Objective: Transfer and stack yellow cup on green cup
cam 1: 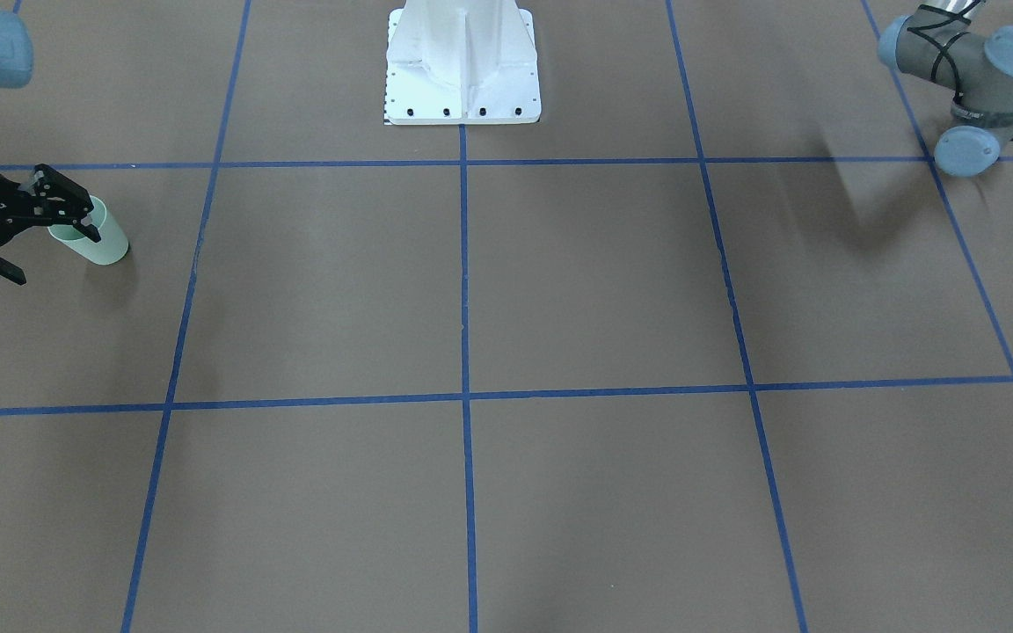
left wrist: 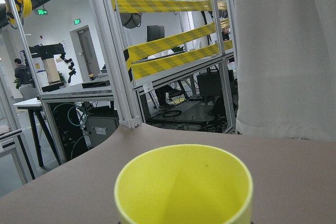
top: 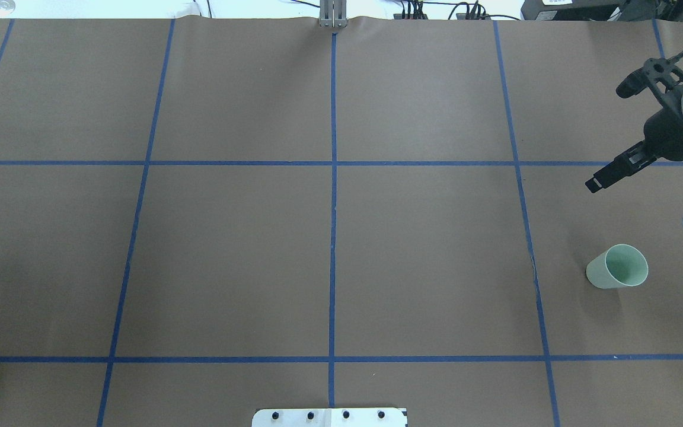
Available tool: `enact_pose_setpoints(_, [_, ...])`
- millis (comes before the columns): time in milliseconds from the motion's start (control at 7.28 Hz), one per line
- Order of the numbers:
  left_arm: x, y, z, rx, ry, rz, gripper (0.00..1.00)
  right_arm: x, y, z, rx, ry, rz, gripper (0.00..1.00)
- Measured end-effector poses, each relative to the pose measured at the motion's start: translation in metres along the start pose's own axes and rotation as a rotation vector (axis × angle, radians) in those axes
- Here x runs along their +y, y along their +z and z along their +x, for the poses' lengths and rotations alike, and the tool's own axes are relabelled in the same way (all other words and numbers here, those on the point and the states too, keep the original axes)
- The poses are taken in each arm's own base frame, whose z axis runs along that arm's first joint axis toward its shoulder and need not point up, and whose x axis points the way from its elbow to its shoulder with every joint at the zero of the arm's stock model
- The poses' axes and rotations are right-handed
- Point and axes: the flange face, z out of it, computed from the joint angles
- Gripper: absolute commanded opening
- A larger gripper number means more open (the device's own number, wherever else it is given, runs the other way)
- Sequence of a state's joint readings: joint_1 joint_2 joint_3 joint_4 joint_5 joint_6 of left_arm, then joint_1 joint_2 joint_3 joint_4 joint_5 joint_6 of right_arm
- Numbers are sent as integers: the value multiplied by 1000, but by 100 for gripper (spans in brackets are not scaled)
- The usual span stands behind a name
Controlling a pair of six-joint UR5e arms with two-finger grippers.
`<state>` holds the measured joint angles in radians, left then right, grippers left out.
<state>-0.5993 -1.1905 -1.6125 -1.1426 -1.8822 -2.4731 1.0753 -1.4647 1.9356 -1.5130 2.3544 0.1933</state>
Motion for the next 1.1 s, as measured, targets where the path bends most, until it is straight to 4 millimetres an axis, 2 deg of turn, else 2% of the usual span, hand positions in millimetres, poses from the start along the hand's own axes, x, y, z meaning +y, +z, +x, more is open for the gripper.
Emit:
enact_pose_setpoints(137, [-19,-2,-11,26,56,-5,19,0,0,0,0,-1,1,100])
enact_pose_setpoints(275, [-32,-11,-12,76,103,-2,19,0,-1,-1,0,-2,2,100])
enact_pose_setpoints(550, [-65,-47,7,273,172,-11,19,1,-1,0,1,3,1,100])
enact_pose_setpoints(687, [-78,-73,19,406,214,-11,18,2,0,2,7,8,0,100])
enact_pose_setpoints(962, [-91,-150,43,688,327,14,16,3,-2,8,26,14,8,100])
enact_pose_setpoints(1100, [-92,-190,51,837,393,23,16,3,-11,15,36,29,28,100])
